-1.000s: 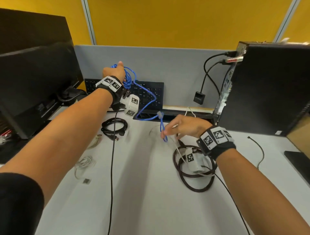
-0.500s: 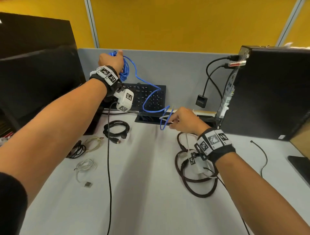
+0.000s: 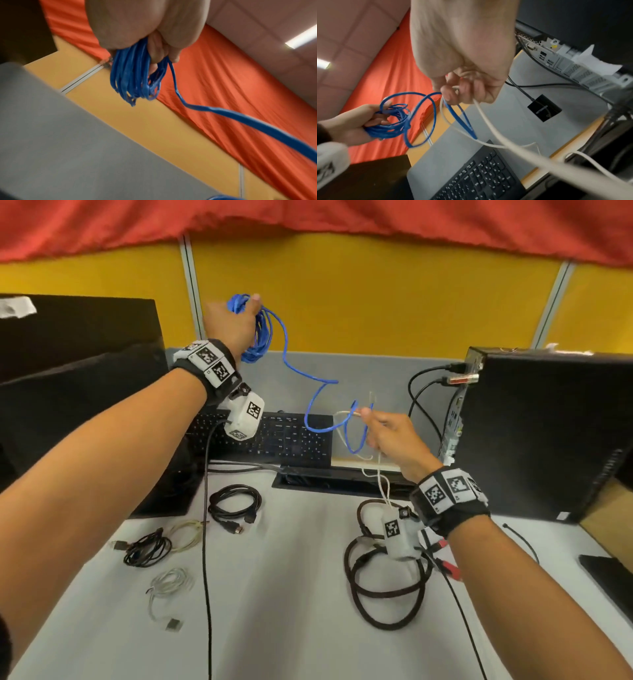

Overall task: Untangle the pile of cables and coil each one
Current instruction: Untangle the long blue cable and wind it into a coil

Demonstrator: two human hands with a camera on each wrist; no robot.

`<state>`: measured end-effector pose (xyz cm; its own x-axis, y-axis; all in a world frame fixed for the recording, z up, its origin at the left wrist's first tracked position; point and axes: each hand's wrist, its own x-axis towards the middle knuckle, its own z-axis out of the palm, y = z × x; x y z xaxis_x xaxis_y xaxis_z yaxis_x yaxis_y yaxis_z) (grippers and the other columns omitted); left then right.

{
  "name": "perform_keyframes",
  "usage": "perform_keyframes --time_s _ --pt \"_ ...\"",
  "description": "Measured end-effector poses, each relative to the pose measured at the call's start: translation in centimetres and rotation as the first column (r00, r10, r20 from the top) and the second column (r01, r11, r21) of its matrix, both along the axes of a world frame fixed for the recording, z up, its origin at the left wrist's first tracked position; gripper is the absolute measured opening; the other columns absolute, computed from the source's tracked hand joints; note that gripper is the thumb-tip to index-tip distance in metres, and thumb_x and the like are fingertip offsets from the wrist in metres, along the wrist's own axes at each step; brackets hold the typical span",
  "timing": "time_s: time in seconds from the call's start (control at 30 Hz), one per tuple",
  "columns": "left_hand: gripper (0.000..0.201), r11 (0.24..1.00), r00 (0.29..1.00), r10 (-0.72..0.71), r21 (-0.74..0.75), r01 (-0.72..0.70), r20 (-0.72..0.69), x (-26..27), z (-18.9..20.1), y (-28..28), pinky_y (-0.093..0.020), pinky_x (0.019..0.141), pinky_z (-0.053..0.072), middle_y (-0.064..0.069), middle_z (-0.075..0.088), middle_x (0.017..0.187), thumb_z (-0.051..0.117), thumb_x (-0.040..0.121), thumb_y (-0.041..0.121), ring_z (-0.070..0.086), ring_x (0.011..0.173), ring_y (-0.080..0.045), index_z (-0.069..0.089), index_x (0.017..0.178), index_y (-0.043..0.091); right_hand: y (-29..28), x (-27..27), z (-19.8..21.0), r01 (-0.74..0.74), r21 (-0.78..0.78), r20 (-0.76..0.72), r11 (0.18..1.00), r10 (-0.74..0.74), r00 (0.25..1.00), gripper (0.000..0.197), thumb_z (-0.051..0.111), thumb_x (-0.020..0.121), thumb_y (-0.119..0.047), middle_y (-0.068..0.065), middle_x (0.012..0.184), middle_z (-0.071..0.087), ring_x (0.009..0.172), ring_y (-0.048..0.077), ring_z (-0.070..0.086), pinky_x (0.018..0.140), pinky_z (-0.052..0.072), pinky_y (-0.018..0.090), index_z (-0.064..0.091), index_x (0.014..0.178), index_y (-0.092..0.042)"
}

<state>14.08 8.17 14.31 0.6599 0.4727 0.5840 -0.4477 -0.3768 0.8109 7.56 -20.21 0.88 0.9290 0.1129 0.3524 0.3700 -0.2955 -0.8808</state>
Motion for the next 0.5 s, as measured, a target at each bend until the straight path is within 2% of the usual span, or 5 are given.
perform_keyframes --time_s 0.07,0.13,0.2,0.33,0.5 --pt "0.046 0.952 0.990 -0.116 0.274 0.133 -0.077 -0.6 -0.2 -1.5 -0.024 0.046 0.033 0.010 0.040 0.043 0.068 0.093 0.036 0.036 0.040 -0.005 0.045 0.056 0.020 -0.1 0.2 0.5 -0.059 0.049 -0.002 0.997 0.059 0.998 0.023 0.060 0.103 -0.024 -0.012 0.071 0.063 0.068 0.006 0.054 0.070 0.046 0.025 0.077 0.114 -0.013" --pt "0.050 0.826 0.975 -0.098 0.531 0.190 -0.197 -1.1 -1.0 -2.8 -0.027 0.048 0.026 0.003 0.038 0.049 0.067 0.094 0.041 0.033 0.045 -0.013 0.040 0.059 0.017 -0.4 0.1 1.2 -0.147 -0.035 0.037 0.989 0.148 0.988 0.026 0.062 0.100 -0.010 0.009 0.113 0.075 0.113 0.015 0.067 0.097 0.053 0.030 0.071 0.124 -0.005" --pt "0.054 0.744 0.972 -0.009 0.648 0.163 -0.234 -1.1 -1.8 -3.5 -0.029 0.050 0.022 -0.002 0.032 0.056 0.066 0.093 0.045 0.028 0.050 -0.017 0.034 0.061 0.017 -0.9 -0.3 1.9 -0.249 -0.220 0.065 0.943 0.269 0.961 0.026 0.063 0.099 -0.005 0.021 0.127 0.067 0.129 0.022 0.057 0.107 0.049 0.029 0.072 0.123 -0.004" --pt "0.058 0.795 0.967 0.078 0.600 0.087 -0.244 -0.3 -2.1 -2.1 -0.029 0.049 0.017 -0.003 0.025 0.054 0.065 0.094 0.045 0.022 0.049 -0.018 0.027 0.059 0.019 -2.4 -1.4 2.3 -0.380 -0.350 -0.015 0.856 0.400 0.916 0.021 0.061 0.096 0.004 -0.018 0.085 0.076 0.088 -0.010 0.065 0.082 0.049 0.010 0.077 0.109 0.002" --pt "0.059 0.929 0.922 0.209 0.362 -0.083 -0.325 2.0 -2.4 2.6 -0.031 0.051 0.024 -0.003 0.028 0.055 0.069 0.089 0.049 0.028 0.051 -0.019 0.026 0.060 0.020 -3.5 -1.6 1.5 -0.356 -0.424 -0.086 0.833 0.355 0.931 0.020 0.073 0.091 -0.038 -0.004 0.085 0.071 0.087 0.013 0.061 0.092 0.045 0.033 0.083 0.078 -0.027"
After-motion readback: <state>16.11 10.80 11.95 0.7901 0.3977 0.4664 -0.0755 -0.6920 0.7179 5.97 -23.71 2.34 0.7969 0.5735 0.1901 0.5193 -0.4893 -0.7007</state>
